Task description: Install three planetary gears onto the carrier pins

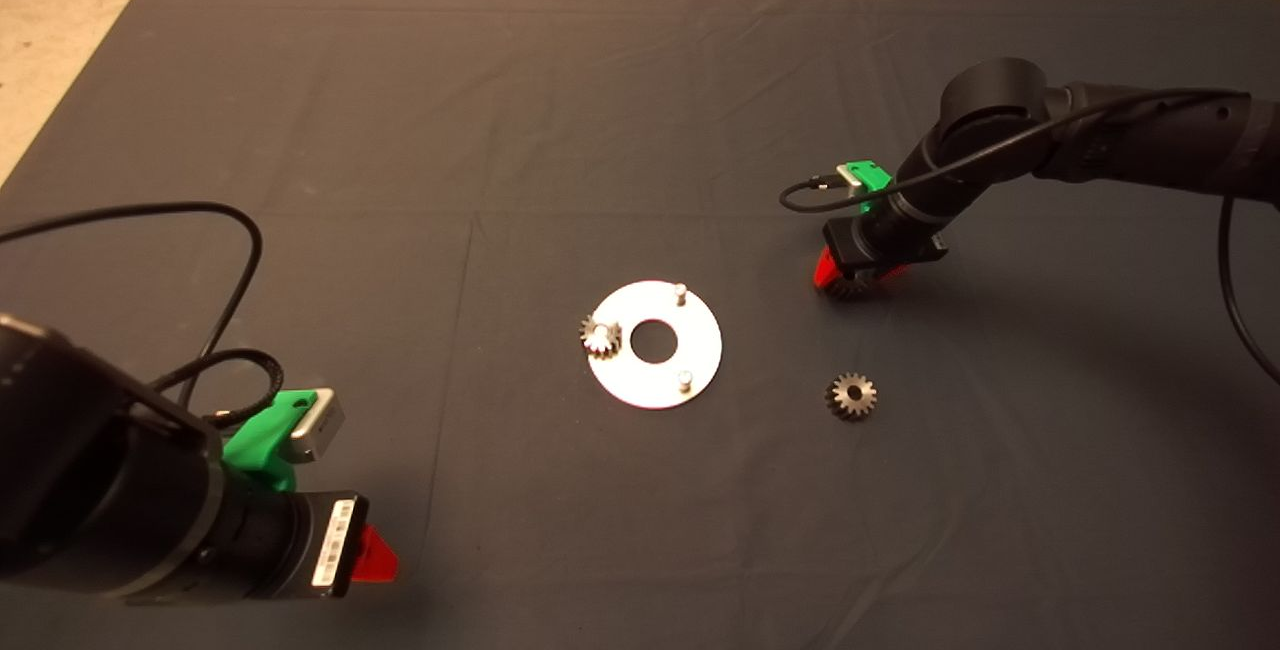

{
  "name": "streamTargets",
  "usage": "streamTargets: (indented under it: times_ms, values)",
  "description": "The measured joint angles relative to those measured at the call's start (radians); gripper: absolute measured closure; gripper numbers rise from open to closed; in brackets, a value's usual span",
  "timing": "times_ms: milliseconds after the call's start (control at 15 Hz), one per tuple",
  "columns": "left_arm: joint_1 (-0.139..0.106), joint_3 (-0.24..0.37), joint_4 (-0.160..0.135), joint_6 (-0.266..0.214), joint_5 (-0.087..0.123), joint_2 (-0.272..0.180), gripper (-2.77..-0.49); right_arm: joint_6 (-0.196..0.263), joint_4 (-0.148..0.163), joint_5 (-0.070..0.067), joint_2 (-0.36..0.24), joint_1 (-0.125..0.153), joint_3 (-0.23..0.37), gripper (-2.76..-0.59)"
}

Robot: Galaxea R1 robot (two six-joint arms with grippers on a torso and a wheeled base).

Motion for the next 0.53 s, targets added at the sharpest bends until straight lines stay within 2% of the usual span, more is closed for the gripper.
streamTargets:
  times_ms: [200,267,400,533]
  values:
    - [0.0,0.0,0.0,-0.003,0.0,0.008,-2.04,0.0,0.0,0.014,0.0,0.0,0.0,-1.8]
    - [0.0,0.0,0.0,-0.003,0.0,0.01,-2.04,0.0,0.001,0.015,0.0,0.0,0.0,-1.8]
    - [0.0,0.0,0.0,-0.004,0.0,0.013,-2.04,0.0,0.001,0.019,0.001,0.0,0.0,-1.7]
    - [0.0,0.0,0.0,-0.004,0.0,0.013,-2.04,0.0,0.002,0.029,0.001,0.0,-0.001,-1.67]
